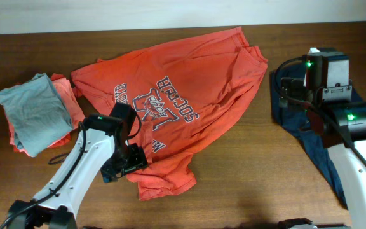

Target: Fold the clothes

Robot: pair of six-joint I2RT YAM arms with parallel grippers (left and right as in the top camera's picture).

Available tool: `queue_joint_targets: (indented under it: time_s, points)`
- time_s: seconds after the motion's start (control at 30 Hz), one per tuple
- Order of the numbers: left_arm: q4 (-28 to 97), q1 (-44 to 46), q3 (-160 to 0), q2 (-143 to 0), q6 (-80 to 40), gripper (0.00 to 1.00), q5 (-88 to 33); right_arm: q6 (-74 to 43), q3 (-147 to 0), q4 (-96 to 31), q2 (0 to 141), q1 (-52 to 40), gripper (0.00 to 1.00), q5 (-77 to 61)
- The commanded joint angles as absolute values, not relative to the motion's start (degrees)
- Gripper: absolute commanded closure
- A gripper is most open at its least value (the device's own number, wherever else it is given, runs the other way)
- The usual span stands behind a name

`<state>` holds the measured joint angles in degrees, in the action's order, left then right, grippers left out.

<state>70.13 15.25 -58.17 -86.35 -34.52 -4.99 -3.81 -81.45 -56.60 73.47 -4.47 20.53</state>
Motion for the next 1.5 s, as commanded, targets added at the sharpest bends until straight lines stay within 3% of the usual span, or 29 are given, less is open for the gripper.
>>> queue_joint_targets:
  time_s: [0.0, 0.37, 0.5, 0.57, 0.6, 0.83, 1.07, 1.23, 1.47]
  points:
    - [67.57, 15.22, -56.29, -85.8, -34.26, 0.2, -2.37, -3.44, -81.93, -56.4, 73.56, -4.05, 0.01, 21.26]
    - [58.46, 15.22, -52.4, -91.26, -31.0, 0.22, -7.75, -3.44, -81.93, -56.4, 73.54, -4.05, 0.01, 21.26]
    - [55.42, 15.22, -52.4, -94.67, -29.63, 0.3, -11.51, -3.44, -81.93, -56.6, 73.54, -4.05, 0.01, 21.28]
    - [54.85, 15.2, -52.42, -96.36, -27.49, 0.68, -13.58, -3.42, -81.93, -56.6, 73.54, -4.05, 0.01, 21.26]
    - [54.89, 15.2, -52.42, -96.49, -27.05, 1.0, -14.0, -3.42, -81.93, -56.6, 73.54, -4.05, 0.01, 21.26]
    - [63.0, 13.5, -58.24, -93.71, -23.31, 1.0, -13.45, -3.44, -81.93, -56.62, 73.56, -4.05, 0.01, 21.02]
    - [74.13, 2.13, -69.93, -84.97, -21.37, 1.0, -6.66, -3.42, -81.91, -57.08, 76.16, -4.05, 0.01, 15.59]
    - [76.05, -4.69, -71.09, -78.56, -20.84, 1.0, -6.57, -3.42, -81.91, -56.21, 82.59, -4.05, 0.01, 10.85]
    - [76.38, -5.41, -71.09, -76.93, -19.59, 1.0, -6.02, -3.4, -81.91, -49.5, 96.16, -4.05, 0.01, 5.08]
